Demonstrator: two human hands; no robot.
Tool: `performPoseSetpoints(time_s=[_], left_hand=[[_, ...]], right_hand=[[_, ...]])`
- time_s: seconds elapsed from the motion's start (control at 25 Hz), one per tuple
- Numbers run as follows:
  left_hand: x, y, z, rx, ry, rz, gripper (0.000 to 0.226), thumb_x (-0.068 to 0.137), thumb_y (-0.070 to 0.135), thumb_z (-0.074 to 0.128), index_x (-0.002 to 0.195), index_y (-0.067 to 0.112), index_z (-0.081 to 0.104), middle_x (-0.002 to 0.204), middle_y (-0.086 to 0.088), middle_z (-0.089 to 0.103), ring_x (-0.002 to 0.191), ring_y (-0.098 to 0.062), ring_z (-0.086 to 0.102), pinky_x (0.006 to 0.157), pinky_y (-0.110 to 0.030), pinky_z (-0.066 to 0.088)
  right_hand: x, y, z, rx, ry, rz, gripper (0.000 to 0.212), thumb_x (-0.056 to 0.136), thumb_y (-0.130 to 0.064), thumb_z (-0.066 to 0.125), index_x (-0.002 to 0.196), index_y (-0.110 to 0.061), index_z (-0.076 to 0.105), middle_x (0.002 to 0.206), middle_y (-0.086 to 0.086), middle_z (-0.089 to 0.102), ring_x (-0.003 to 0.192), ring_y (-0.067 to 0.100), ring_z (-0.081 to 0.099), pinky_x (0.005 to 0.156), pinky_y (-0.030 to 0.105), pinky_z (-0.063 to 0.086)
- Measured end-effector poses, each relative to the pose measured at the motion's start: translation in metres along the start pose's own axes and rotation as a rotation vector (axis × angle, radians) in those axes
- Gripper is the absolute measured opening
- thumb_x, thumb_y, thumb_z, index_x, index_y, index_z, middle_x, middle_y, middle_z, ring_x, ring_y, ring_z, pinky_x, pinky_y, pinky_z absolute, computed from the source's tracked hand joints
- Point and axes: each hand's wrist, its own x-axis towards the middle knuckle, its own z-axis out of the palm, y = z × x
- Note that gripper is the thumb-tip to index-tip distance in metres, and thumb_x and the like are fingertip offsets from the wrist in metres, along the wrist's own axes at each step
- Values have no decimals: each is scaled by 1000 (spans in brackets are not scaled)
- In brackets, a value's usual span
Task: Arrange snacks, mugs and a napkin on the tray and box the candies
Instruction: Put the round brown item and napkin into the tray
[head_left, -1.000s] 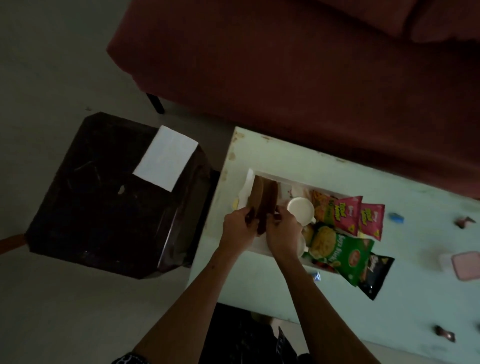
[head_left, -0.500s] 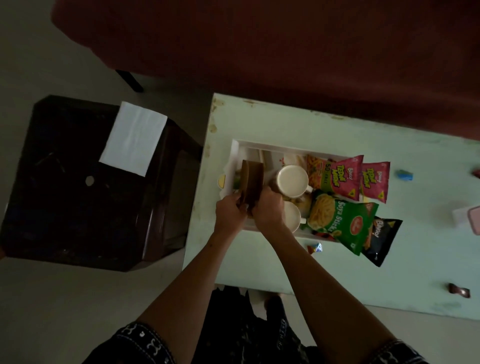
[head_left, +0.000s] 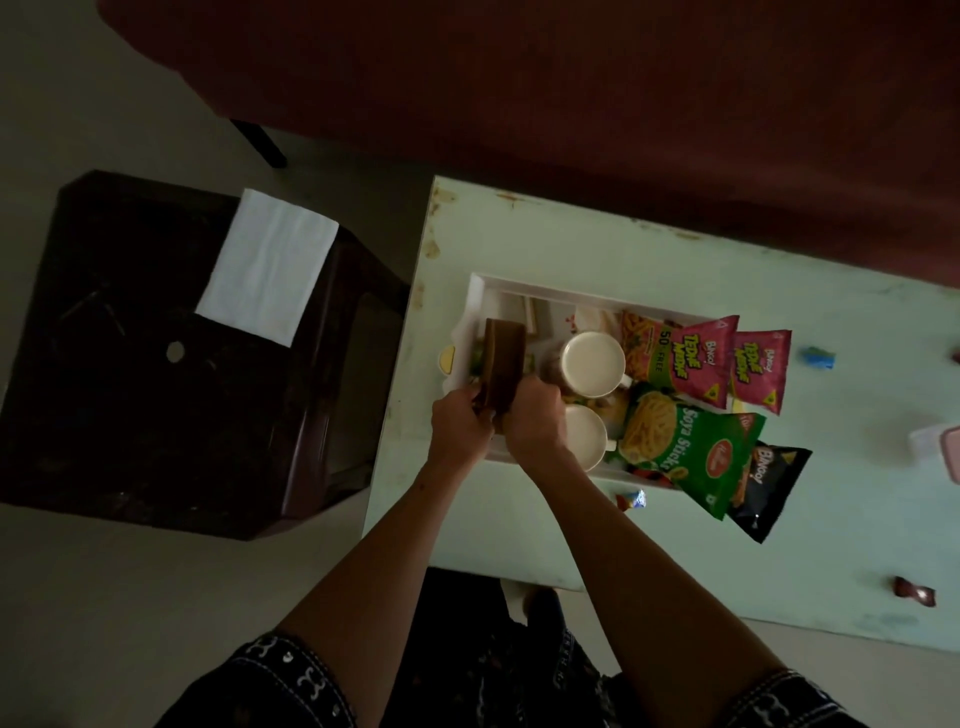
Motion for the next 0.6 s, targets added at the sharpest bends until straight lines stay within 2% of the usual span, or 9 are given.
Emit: performPoseSetpoints(time_s=[0.2, 0.32, 0.44, 0.52, 0.6], left_hand=[[-2, 5, -15, -57, 66, 12, 13, 83, 8, 63, 94, 3, 66, 94, -16, 72, 87, -25, 68, 82, -29, 53], [-3, 2, -46, -140, 155, -60, 24, 79, -3, 60, 102, 1, 65, 104, -17, 70, 95, -26, 67, 84, -23, 50], [0, -10, -98, -105, 381, -45, 21, 76, -2, 60, 95, 3, 69, 95, -16, 73, 89, -26, 68, 76, -16, 43], [5, -17, -135, -109, 517, -34, 15, 79, 2, 63, 93, 2, 69, 90, -19, 73, 82, -28, 69, 72, -15, 42], [16, -28, -172, -169, 599, -47, 15, 81, 4, 62, 95, 0, 67, 93, -20, 71, 82, -30, 68, 75, -21, 47]], right_hand=[[-3, -5, -9, -108, 41, 24, 25, 85, -3, 60, 109, 0, 60, 108, 18, 68, 100, 31, 66, 79, 35, 54], [-8, -18, -18, -147, 122, 16, 21, 87, -6, 56, 107, -1, 60, 107, 17, 67, 99, 31, 65, 78, 36, 53], [-12, -48, -18, -62, 162, -41, 19, 89, -17, 53, 100, -5, 63, 102, 16, 69, 96, 33, 66, 75, 34, 51], [-13, -73, -12, 58, 143, -93, 26, 87, -24, 56, 106, -8, 64, 102, 14, 71, 98, 31, 66, 82, 32, 50], [-10, -104, -1, 175, 100, -155, 33, 85, -28, 63, 113, -11, 65, 100, 11, 73, 98, 25, 67, 87, 27, 48]])
